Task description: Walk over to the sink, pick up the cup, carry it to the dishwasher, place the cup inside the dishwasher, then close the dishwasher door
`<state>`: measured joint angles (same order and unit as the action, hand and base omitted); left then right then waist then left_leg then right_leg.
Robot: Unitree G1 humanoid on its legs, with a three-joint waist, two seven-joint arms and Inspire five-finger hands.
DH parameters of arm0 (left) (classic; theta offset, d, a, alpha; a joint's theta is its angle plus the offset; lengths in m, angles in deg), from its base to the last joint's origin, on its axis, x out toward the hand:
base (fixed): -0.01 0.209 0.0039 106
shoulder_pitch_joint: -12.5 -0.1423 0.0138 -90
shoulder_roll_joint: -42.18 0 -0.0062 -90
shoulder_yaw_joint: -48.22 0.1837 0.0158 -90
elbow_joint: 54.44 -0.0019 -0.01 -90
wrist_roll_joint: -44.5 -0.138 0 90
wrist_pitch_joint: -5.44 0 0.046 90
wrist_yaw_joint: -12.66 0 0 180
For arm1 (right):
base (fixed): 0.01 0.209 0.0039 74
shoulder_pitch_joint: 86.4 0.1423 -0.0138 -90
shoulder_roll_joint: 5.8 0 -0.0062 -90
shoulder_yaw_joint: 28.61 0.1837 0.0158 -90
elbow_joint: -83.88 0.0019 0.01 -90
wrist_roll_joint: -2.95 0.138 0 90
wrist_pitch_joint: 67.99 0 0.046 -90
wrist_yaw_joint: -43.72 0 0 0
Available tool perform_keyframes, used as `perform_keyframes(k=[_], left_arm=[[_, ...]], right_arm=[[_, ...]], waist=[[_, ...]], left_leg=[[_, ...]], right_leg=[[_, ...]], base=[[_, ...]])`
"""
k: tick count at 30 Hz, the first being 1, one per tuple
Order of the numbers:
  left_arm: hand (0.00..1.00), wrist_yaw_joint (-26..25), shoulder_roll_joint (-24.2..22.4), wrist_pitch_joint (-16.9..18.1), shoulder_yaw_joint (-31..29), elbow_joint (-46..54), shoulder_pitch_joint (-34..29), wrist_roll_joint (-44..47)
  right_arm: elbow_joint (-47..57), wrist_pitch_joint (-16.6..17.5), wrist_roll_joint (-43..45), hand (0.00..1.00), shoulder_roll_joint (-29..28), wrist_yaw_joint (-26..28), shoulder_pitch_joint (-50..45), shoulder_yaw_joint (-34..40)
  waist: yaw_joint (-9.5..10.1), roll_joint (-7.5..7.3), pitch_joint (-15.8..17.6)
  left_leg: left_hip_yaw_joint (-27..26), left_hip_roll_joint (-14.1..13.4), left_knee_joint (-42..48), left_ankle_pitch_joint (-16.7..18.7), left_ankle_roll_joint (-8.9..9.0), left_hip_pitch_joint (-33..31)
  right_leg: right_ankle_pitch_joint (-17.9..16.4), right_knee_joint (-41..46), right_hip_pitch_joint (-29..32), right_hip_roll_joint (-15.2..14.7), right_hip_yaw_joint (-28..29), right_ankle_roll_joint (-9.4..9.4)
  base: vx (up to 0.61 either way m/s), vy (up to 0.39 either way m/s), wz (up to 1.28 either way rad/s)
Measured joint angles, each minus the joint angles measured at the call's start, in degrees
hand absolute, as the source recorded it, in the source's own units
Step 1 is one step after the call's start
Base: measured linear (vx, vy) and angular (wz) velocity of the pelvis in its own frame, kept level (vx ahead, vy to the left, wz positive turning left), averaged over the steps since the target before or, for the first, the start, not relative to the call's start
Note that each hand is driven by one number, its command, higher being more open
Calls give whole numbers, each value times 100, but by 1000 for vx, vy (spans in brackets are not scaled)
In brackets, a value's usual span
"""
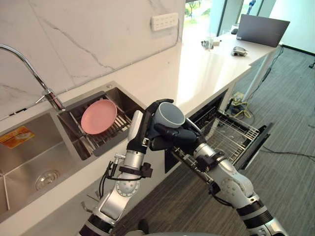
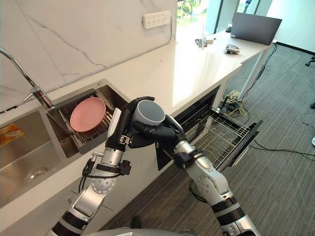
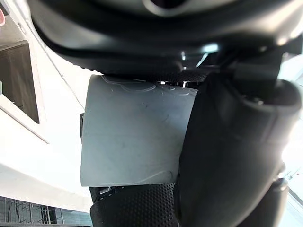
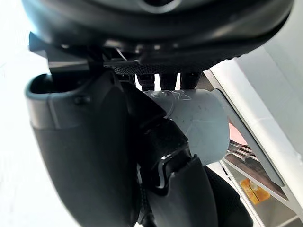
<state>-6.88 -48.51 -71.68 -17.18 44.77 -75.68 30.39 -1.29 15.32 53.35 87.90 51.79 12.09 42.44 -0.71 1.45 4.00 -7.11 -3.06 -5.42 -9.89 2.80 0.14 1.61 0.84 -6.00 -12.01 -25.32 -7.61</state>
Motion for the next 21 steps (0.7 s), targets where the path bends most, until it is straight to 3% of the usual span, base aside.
perform_keyframes(k=[6, 7, 14, 21], left_arm=[[0, 43, 23, -15, -79, 149, 9, 11], [100, 44, 45, -15, -96, 200, 10, 11], [100, 68, -61, -12, -105, 365, 11, 509], [100, 36, -86, -7, -6, 410, -109, 681]], right_arm=[[81, 260, 9, 0, -96, -199, -2, -133], [129, 282, 9, 0, -123, -230, -3, -141], [186, 648, -427, 0, -396, -532, -6, -192], [322, 1066, -1307, 0, -770, -1491, -4, -240]], waist=[[-4, 2, -3], [-2, 2, -3], [-5, 1, -3], [-13, 1, -3]], left_leg=[[-2, -37, 0, 12, 17, -7], [-2, -37, 0, 12, 17, -9], [-5, -40, 1, 11, 16, -21], [-119, -68, 1, 6, 8, -1]], right_leg=[[-4, 1, 8, 12, 3, 8], [-3, 0, 9, 13, 3, 7], [-2, -3, 21, 14, 8, 7], [12, 5, 87, 31, 140, 20]], base=[[0, 0, 0], [0, 0, 0], [0, 0, 0], [0, -2, -8]])
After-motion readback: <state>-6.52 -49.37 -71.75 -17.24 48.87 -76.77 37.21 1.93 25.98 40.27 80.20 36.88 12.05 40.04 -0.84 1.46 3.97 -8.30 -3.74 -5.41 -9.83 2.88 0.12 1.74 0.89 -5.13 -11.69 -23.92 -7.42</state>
